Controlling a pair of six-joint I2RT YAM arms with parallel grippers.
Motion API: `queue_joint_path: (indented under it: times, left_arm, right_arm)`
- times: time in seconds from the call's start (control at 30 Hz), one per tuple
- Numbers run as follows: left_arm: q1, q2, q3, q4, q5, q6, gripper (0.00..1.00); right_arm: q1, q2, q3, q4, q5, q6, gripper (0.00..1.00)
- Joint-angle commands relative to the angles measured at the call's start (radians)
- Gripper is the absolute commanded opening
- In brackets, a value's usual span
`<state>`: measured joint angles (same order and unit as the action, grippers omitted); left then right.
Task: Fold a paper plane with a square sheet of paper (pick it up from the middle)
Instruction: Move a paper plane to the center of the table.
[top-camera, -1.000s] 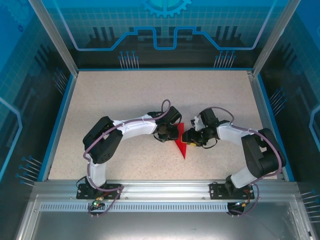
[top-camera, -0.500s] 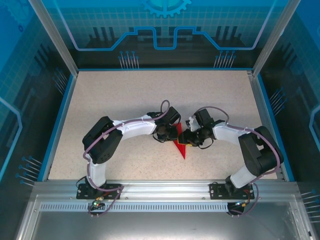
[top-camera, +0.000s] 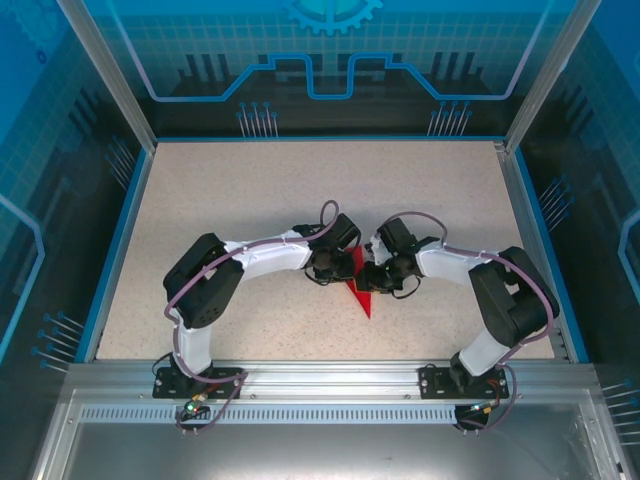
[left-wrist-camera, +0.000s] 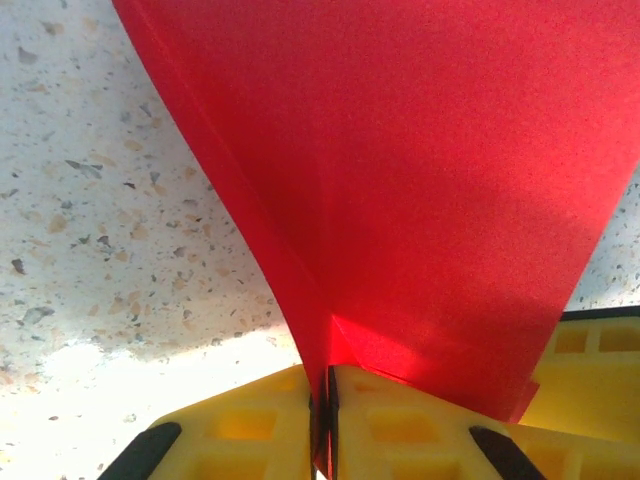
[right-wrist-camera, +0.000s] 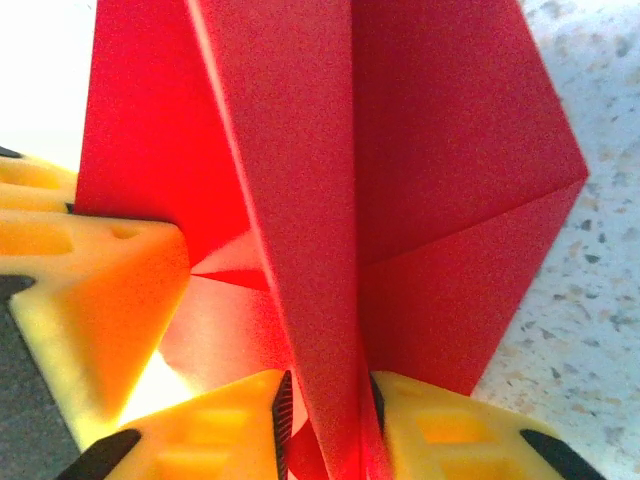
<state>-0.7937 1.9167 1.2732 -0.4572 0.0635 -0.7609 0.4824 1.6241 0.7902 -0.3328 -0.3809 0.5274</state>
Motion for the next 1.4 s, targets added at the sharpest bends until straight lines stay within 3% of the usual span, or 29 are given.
queue_joint_path:
  times: [0.0, 0.3, 0.5, 0.63, 0.93, 1.37]
  left_arm:
    - [0.009, -0.048, -0.017, 0.008, 0.002, -0.006, 0.16]
    - [0.013, -0.224, -0.119, 0.041, -0.147, -0.052, 0.27]
    - [0.03, -0.384, -0.215, -0.003, -0.337, -0.119, 0.28]
    - [0.059, -0.476, -0.31, 0.01, -0.392, -0.177, 0.29]
    - [0.119, -0.622, -0.449, 0.028, -0.42, -0.227, 0.33]
    - [0.152, -0.64, -0.495, 0.053, -0.392, -0.231, 0.35]
  right_arm:
    - [0.021, 0.017, 0.027, -0.044, 0.029, -0.016, 0.23]
    - [0.064, 0.003, 0.127, -0.149, 0.104, -0.005, 0.1]
    - [0.15, 0.05, 0.317, -0.357, 0.383, 0.018, 0.1]
    - [0.186, 0.152, 0.456, -0.457, 0.499, 0.037, 0.11]
    - [0.204, 0.355, 0.659, -0.521, 0.495, 0.101, 0.1]
    - [0.204, 0.44, 0.634, -0.484, 0.479, 0.155, 0.21]
